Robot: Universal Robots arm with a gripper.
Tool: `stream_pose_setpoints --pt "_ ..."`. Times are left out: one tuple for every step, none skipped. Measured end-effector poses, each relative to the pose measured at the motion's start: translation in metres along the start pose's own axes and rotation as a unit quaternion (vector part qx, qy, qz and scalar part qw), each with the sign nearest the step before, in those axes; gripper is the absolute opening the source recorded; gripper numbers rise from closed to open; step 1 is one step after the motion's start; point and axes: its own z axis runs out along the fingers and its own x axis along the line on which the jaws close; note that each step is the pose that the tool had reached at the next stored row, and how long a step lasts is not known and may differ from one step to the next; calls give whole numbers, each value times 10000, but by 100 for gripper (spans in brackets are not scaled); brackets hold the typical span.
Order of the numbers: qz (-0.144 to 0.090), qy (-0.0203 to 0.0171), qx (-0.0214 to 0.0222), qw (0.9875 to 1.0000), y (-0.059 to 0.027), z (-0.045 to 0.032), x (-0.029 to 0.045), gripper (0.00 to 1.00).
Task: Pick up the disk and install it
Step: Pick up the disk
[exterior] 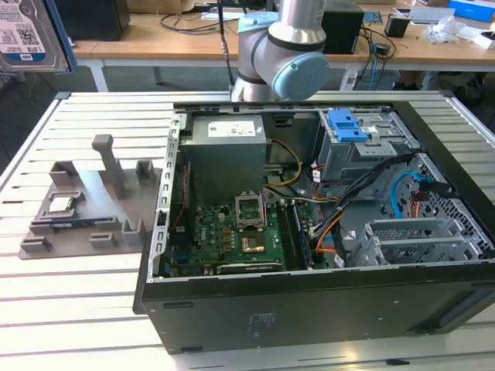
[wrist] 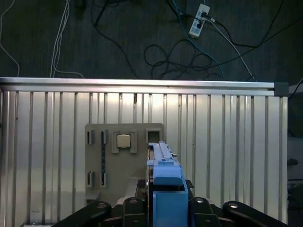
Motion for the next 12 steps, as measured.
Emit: stream_pose_setpoints --pt "0 -1 0 10000 0 -3 0 36" --pt "0 -1 1 10000 0 -3 0 36" --pt "0 -2 1 10000 0 -4 0 36" --pt "0 -2 0 10000 0 -4 0 36" --pt "0 -2 0 10000 0 -5 0 36" --pt "0 -2 0 10000 -4 -6 0 36" --pt "0 -2 0 10000 -44 -7 1 36" --pt "0 -2 0 10000 -99 -9 1 36" --pt "0 -2 1 10000 -136 -10 2 36" --pt "0 -2 1 10000 -183 -11 2 36" --pt "1 -2 0 10000 -241 -14 3 36" --pt "0 -2 0 10000 -276 -16 4 36"
